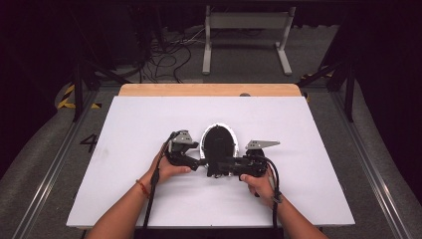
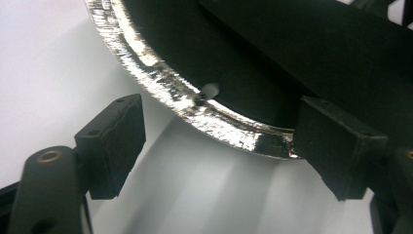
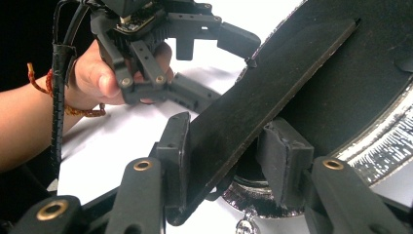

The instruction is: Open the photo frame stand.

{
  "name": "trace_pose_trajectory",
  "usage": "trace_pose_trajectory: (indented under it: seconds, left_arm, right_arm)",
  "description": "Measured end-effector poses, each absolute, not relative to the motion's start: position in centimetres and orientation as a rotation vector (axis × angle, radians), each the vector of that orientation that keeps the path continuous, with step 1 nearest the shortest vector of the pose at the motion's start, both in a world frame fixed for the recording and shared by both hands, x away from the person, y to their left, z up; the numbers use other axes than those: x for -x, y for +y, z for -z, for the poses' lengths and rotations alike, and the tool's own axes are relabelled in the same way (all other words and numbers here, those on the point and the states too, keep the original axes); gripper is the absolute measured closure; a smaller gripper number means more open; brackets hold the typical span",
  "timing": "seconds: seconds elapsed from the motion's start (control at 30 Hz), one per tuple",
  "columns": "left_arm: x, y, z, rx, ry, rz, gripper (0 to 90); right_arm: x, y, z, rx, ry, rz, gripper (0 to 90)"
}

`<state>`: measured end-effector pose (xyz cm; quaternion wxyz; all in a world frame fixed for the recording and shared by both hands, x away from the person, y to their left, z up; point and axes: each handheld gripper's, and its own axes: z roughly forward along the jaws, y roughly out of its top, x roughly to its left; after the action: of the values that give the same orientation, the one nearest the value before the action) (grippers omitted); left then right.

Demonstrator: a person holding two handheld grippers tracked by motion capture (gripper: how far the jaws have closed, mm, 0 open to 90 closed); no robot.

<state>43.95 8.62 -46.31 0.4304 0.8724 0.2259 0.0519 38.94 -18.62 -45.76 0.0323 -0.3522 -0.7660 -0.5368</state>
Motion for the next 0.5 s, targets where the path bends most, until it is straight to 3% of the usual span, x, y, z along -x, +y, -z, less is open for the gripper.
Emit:
trace_pose_trajectory:
  seconds: [0.27, 0.5]
  left_arm:
    - [-45.3, 8.8, 46.6, -2.182, 0.583, 0.053, 16.6]
    - [-45.1, 8.8, 46.3, -2.186, 0.529, 0.076, 26.3]
  right_arm:
    - [-38.6, -18.7, 45.7, 1.01, -2.389, 1.694, 58.2]
    - [-38.7, -18.9, 45.8, 0.976, -2.382, 1.708, 58.7]
